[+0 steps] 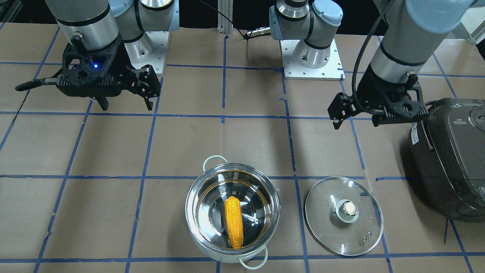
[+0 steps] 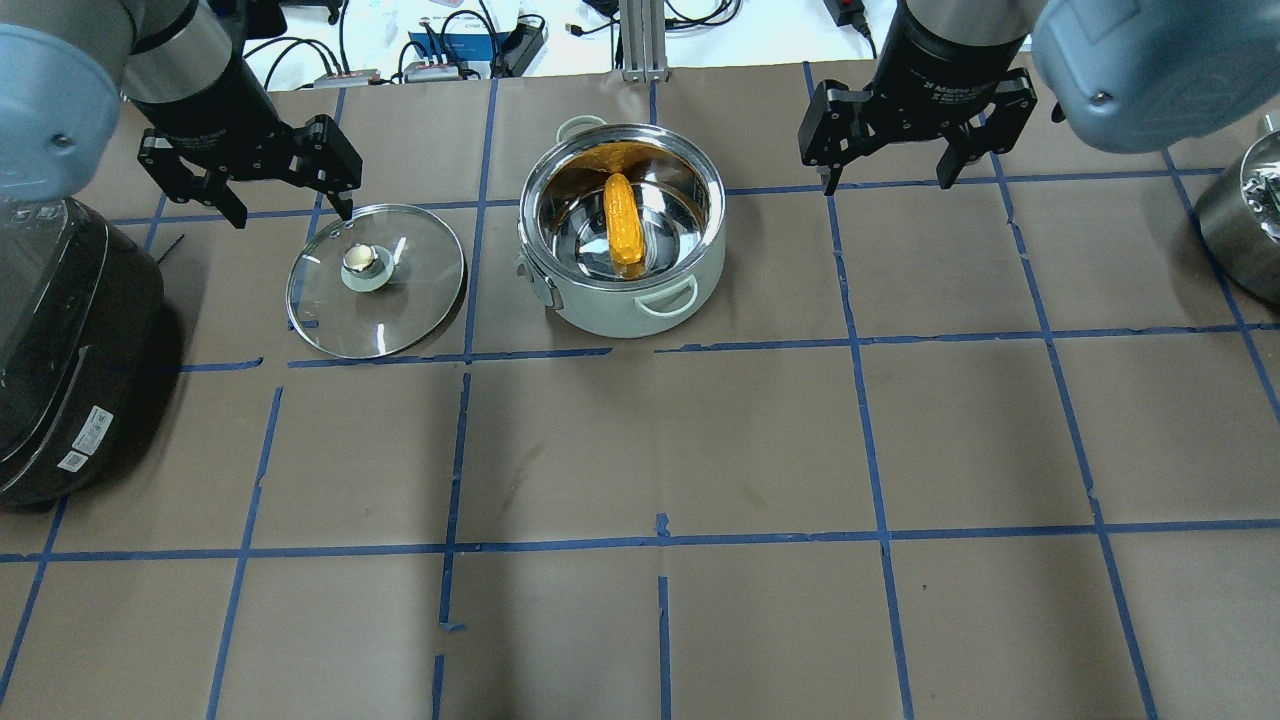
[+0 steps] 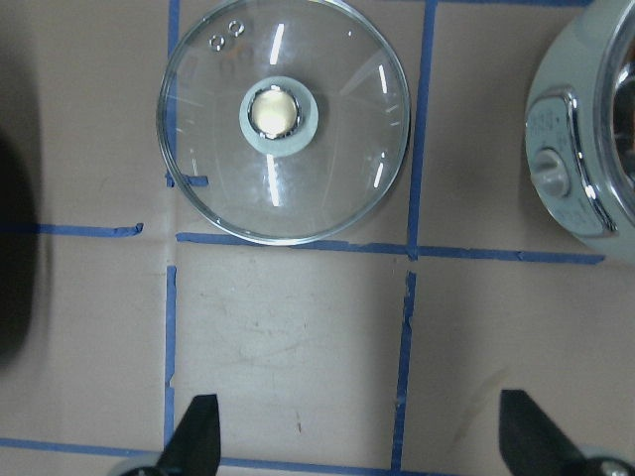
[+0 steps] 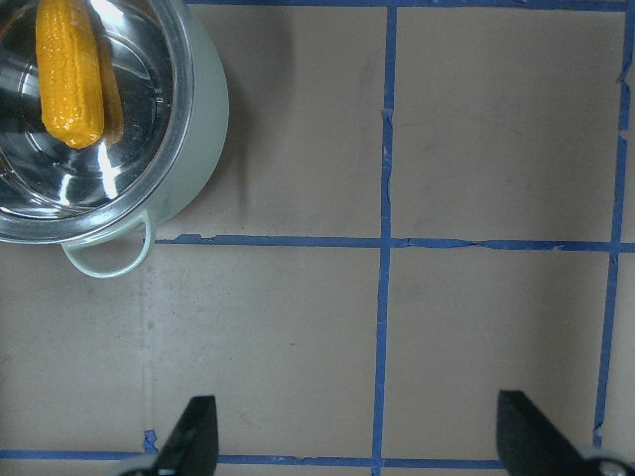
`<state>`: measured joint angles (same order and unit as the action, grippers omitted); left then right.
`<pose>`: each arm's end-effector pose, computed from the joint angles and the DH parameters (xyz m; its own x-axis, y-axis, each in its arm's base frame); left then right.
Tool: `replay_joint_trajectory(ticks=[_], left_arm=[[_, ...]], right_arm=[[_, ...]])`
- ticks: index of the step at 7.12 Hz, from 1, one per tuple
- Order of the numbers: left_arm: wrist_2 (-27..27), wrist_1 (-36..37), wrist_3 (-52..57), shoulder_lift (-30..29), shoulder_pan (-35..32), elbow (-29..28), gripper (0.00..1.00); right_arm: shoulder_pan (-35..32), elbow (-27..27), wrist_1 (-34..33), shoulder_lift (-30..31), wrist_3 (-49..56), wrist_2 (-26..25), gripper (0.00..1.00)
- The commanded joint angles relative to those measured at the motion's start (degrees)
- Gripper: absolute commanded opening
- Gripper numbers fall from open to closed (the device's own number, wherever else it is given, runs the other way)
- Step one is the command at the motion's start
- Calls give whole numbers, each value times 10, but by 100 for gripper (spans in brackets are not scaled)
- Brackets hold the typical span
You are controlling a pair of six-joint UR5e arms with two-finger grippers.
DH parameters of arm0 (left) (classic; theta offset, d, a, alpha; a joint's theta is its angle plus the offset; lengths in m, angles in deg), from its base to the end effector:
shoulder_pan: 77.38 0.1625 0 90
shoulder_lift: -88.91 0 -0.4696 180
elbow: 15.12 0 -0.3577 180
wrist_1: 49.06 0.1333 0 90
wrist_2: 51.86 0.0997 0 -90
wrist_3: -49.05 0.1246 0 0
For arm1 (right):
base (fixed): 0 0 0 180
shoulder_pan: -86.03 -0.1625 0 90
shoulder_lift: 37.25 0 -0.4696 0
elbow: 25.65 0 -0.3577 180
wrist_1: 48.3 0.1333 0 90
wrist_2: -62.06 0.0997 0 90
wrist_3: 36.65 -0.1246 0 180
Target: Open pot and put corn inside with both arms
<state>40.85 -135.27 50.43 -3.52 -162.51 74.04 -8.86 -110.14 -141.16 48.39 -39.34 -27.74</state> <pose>-0.0860 -0.4910 0.5012 -0.9969 -0.0626 -0.0482 -0.0608 0.9975 -0.0372 0.1760 -0.4883 0.5206 -0.9992 -0.0387 -0.0068 -0.0382 0.9968 -0.0697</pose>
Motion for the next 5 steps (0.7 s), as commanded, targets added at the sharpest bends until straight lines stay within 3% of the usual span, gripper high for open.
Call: replay_joint_trajectory(ticks=[1, 5], left_arm=[[-1, -16, 10, 37, -3, 33, 100], [1, 3, 34, 33, -2, 13, 100]], right_arm=[[1, -2, 0, 1, 8, -1, 100], [-2, -2, 0, 0, 8, 0, 100]])
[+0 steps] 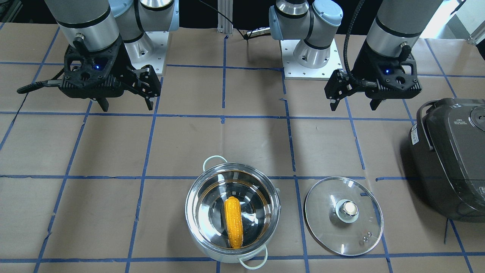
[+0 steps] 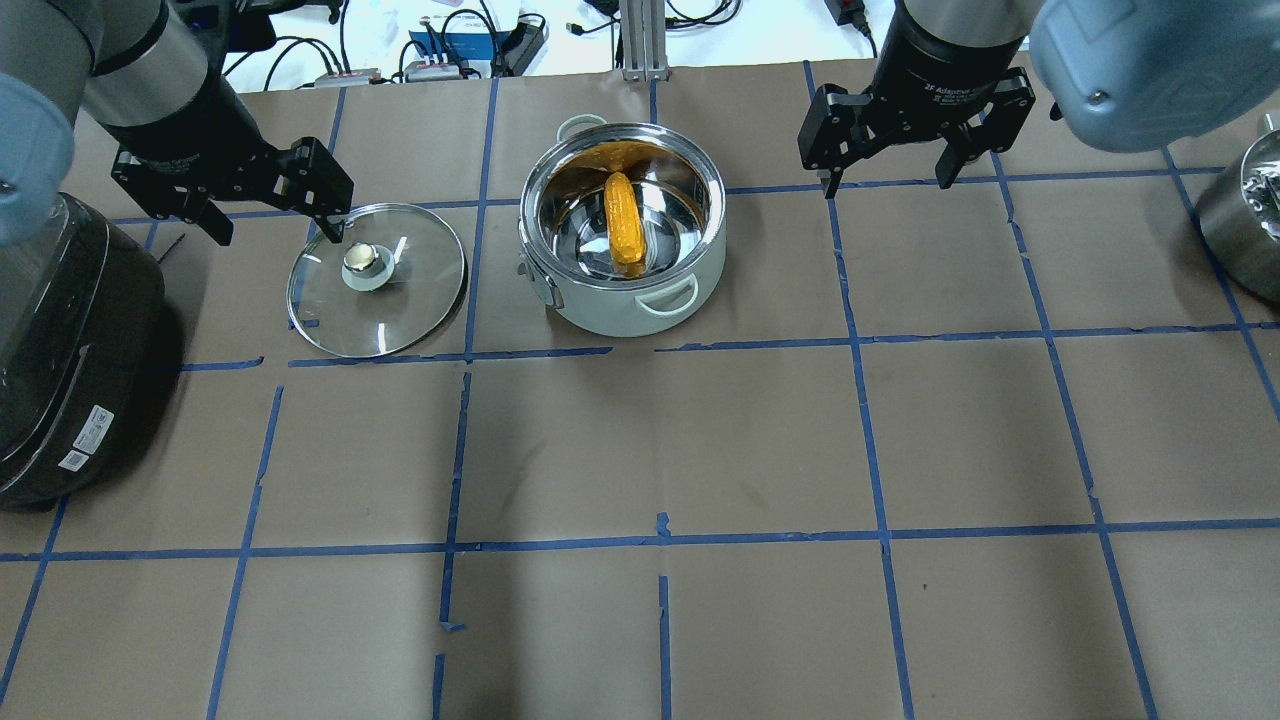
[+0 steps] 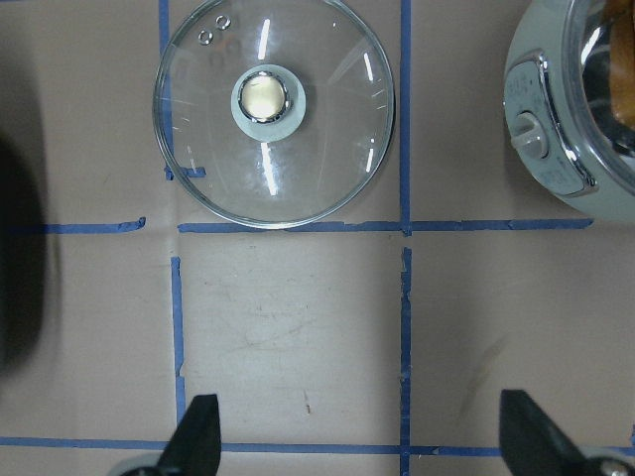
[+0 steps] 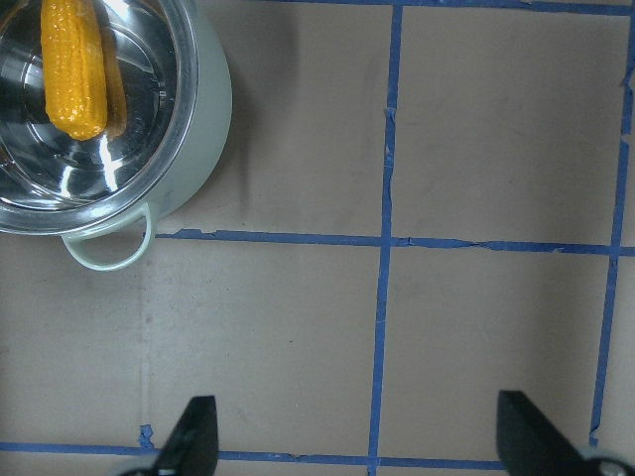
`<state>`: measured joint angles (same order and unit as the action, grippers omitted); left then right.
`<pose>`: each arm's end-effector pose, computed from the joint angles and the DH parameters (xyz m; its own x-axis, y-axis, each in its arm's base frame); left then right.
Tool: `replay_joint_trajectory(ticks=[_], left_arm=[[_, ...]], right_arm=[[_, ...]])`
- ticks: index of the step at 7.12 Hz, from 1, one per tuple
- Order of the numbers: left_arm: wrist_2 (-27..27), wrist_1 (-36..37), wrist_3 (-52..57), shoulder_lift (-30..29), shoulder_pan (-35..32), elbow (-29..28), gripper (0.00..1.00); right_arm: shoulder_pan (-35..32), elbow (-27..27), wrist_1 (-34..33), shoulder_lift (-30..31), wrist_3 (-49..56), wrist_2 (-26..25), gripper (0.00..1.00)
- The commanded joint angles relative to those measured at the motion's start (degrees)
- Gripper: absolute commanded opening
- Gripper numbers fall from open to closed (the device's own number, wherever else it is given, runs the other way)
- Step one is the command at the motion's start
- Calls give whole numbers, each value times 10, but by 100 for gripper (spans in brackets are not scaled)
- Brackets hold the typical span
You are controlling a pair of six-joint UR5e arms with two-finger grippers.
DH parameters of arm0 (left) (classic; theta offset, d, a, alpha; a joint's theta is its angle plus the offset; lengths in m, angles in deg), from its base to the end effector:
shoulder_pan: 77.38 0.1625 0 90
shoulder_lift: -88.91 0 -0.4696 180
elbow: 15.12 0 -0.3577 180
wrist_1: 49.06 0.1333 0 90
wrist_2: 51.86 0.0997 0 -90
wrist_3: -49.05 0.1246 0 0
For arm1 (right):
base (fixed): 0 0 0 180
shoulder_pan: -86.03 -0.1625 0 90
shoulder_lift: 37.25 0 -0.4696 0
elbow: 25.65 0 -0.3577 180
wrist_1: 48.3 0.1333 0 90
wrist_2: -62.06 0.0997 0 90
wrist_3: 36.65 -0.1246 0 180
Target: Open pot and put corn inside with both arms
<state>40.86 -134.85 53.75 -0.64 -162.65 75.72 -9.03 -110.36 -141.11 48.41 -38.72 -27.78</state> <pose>-0.0889 -0.4707 0.5121 -0.9986 -0.0038 -0.0526 -0.0005 0.9980 -0.0625 0.1773 -0.4871 0.5189 -0.9986 -0.0524 -0.0052 -0.0520 0.9965 -0.0654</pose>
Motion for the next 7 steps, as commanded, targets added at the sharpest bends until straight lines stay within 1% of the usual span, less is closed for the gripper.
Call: replay_joint_trajectory(ticks=[1, 3, 5, 6, 7], left_arm=[[1, -6, 1, 3, -2, 0, 100], [-4, -9, -1, 6, -2, 12, 100], [-12, -8, -6, -13, -6, 13, 100], [-47, -9, -4, -28, -9, 10, 100], [-53, -8, -5, -24, -13, 8, 100]], right_arm=[[-1, -1, -1, -1, 1, -1, 100], [-1, -1, 0, -1, 1, -1, 100], [-2, -1, 0, -1, 0, 0, 100], [-2, -1, -1, -1, 1, 0, 100], [-1, -1, -1, -2, 1, 0, 100]])
